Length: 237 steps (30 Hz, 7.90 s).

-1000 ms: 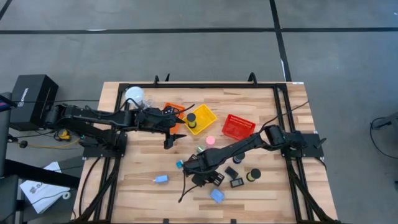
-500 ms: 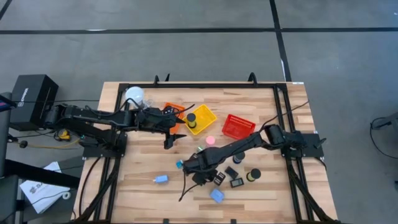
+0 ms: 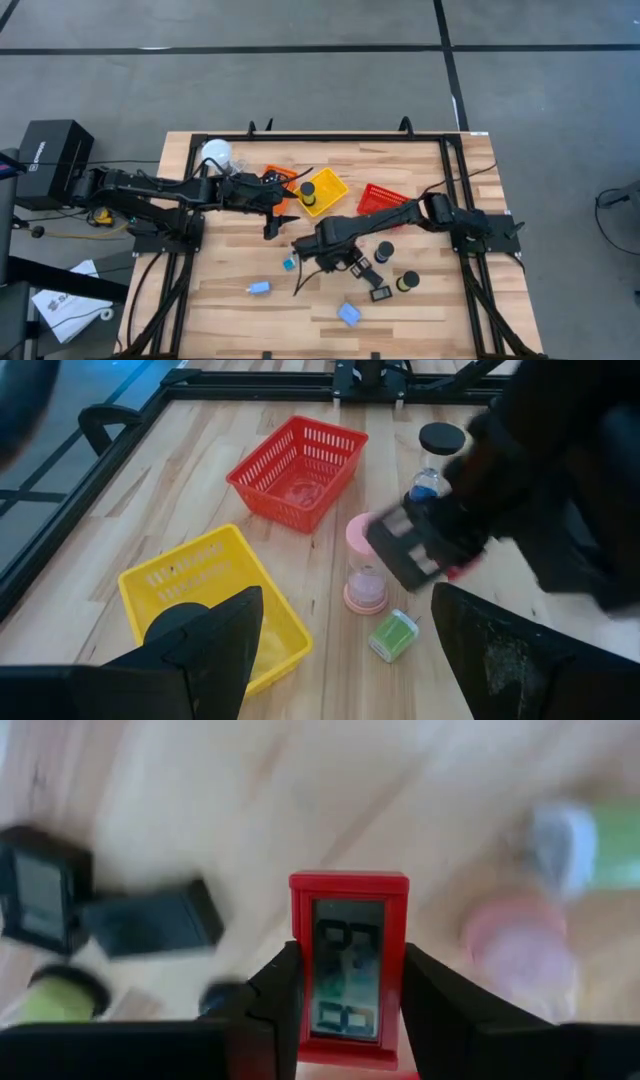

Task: Pick & Place Office items
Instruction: Put the red timer in the red bin, then put the left blue charger adapter in the orange bin

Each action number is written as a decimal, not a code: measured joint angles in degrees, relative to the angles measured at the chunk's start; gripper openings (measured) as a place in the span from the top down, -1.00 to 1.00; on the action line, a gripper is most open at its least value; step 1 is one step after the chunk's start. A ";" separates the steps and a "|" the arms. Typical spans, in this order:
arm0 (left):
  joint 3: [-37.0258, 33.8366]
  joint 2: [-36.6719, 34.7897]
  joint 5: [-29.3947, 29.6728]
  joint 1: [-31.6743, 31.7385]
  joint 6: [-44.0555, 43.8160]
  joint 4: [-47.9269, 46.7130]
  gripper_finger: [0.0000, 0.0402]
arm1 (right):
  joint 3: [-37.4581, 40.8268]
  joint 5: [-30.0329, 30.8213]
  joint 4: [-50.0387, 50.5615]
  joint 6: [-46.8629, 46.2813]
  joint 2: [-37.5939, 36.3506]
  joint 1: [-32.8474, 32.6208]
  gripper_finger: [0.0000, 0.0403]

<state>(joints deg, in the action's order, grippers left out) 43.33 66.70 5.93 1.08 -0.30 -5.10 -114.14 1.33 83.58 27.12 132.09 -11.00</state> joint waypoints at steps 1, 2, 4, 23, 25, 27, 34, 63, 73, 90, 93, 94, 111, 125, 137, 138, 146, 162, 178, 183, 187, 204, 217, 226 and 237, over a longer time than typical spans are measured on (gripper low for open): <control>0.00 0.00 0.00 0.00 0.00 -0.01 -0.43 | -0.56 0.46 1.66 -0.60 -0.02 0.41 0.37; 0.00 0.00 -0.01 0.00 0.00 -0.01 -0.43 | -1.03 1.12 3.64 -1.10 -0.02 0.85 0.34; 0.00 0.00 0.00 0.00 0.00 -0.01 -0.43 | -1.93 2.91 6.60 -2.26 -0.02 1.75 0.28; 0.00 0.00 -0.07 -0.04 -1.34 -0.05 -0.43 | 0.63 5.80 6.40 -9.73 -16.65 11.82 0.21; 0.00 0.00 -0.07 -0.04 -1.66 -0.05 -0.43 | 3.78 5.77 6.46 -11.11 -18.56 13.16 0.22; 0.00 0.00 -0.07 -0.04 -1.70 -0.06 -0.43 | 7.62 5.65 6.34 -12.02 -20.20 14.44 0.26; 0.00 0.00 -0.07 -0.04 -1.57 -0.05 -0.43 | 17.80 5.93 -0.59 -11.74 -21.20 18.49 0.33; 0.00 0.00 -0.03 -0.04 -1.51 -0.03 -0.43 | 32.01 4.52 -15.29 -10.65 -21.18 23.51 0.08; 0.00 0.00 -0.02 -0.04 -1.51 -0.03 -0.43 | 29.57 4.69 -10.44 -14.20 -21.20 22.27 -0.02; 0.00 0.00 -0.02 -0.19 -1.07 -0.01 -0.43 | 19.22 6.54 4.99 -24.22 -28.96 13.30 0.26; 0.00 0.00 0.02 -1.00 -1.07 0.00 -0.43 | 20.48 7.99 -1.57 -26.84 -35.54 11.15 0.31; 0.00 0.00 0.01 -1.40 -1.07 0.04 -0.43 | 21.90 8.23 -4.82 -27.03 -38.12 10.34 0.32; -0.02 0.65 3.04 -27.84 -18.74 -0.07 -0.28 | 71.62 7.84 -77.67 -30.83 -66.50 -7.08 0.35; -0.04 6.00 10.21 -37.13 -37.55 -12.70 -0.21 | 73.95 7.96 -95.01 -29.88 -54.13 -11.96 0.35; -0.04 12.76 10.20 -36.96 -45.61 -18.94 -0.21 | 73.67 7.77 -98.08 -31.20 -51.84 -11.01 0.35; -0.04 13.59 10.18 -36.96 -46.39 -18.82 -0.21 | 73.67 7.79 -98.54 -31.20 -51.84 -10.89 0.35; -0.02 17.84 5.89 -37.22 -49.69 -19.02 -0.20 | 73.67 7.77 -99.04 -31.18 -51.82 -9.97 0.35; -0.02 22.12 6.12 -37.88 -49.47 -19.48 -0.17 | 73.67 7.78 -98.79 -31.18 -51.82 -9.86 0.35; -0.02 19.61 6.03 -35.91 -51.19 -19.61 0.33 | 73.66 7.77 -95.81 -31.20 -51.82 -10.30 0.35; 0.00 19.58 6.07 -35.93 -51.17 -19.62 0.41 | 73.65 7.77 -95.85 -31.53 -51.82 -10.37 0.35; 0.00 19.56 6.02 -35.48 -51.12 -19.56 0.36 | 73.66 7.77 -95.96 -31.54 -51.82 -10.35 0.35; 0.98 7.14 5.25 -12.33 -27.55 -19.82 0.36 | 73.66 7.77 -95.91 -31.16 -51.82 -10.19 0.35; 1.01 -4.57 11.13 12.44 -6.02 -19.29 0.38 | 73.66 7.77 -96.12 -29.67 -51.82 -9.84 0.35; 1.01 4.60 10.21 17.52 -1.50 -18.96 0.35 | 73.67 7.79 -96.07 -29.67 -51.82 -9.86 0.35; 0.92 13.92 10.23 18.08 -1.20 -18.93 0.31 | 73.66 7.77 -96.01 -29.52 -51.82 -9.86 0.35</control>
<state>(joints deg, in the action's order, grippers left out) 44.25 80.62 16.16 19.16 -1.50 -24.03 -40.48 9.10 -12.43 -2.39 80.27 -20.86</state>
